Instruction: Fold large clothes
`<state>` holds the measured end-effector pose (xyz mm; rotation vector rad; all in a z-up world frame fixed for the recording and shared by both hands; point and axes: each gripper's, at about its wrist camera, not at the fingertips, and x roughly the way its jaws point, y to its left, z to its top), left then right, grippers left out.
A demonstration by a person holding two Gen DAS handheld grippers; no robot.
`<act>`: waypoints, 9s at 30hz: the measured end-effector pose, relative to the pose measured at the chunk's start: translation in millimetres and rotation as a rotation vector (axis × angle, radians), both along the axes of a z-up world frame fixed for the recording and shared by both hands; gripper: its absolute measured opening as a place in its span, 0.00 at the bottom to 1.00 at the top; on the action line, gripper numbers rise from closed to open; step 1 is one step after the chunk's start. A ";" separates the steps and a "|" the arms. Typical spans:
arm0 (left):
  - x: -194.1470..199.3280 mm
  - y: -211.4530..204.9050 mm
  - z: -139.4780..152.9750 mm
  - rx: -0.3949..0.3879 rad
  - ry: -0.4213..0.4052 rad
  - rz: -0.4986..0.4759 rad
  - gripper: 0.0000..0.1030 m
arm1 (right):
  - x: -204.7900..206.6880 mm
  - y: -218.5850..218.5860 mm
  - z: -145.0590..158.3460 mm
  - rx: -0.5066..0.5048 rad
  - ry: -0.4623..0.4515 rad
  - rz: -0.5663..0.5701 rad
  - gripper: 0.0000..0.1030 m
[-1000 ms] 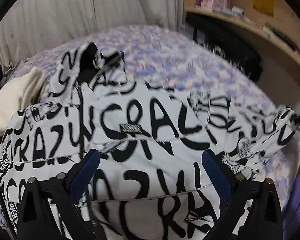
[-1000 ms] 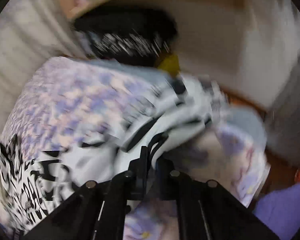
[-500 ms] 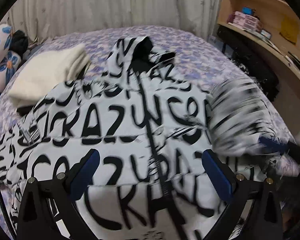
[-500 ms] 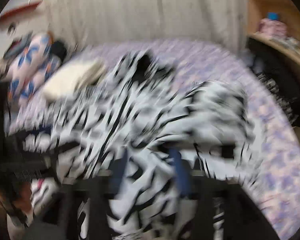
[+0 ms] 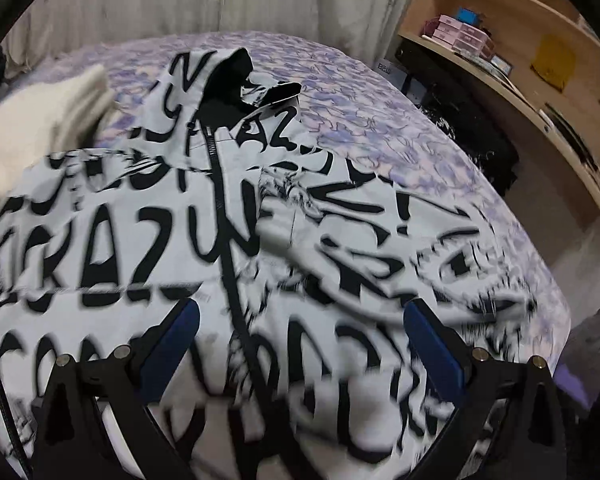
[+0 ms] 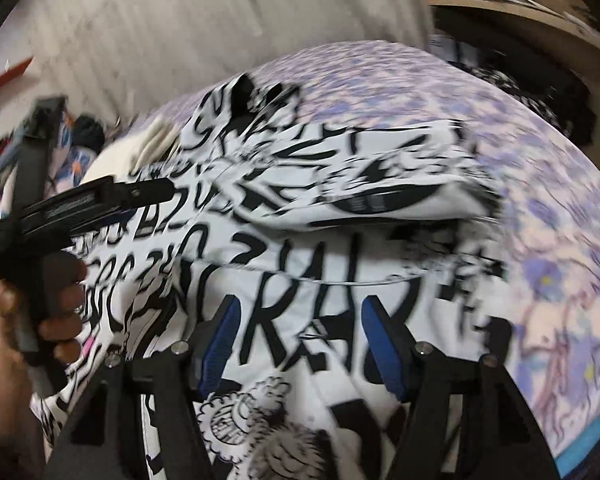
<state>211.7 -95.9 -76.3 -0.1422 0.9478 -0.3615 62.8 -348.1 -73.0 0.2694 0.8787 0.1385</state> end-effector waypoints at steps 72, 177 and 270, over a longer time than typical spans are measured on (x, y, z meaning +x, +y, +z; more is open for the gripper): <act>8.7 4.1 -44.6 0.074 0.146 0.067 0.28 | 111.8 79.5 -39.6 -0.174 0.163 0.096 0.44; -174.6 584.2 -59.9 -0.278 0.015 1.051 0.05 | 69.7 424.3 -2.0 -0.139 0.055 0.416 0.66; -10.4 236.2 -20.3 0.267 -0.042 0.423 0.31 | 137.1 147.3 3.5 -0.186 0.018 0.109 0.59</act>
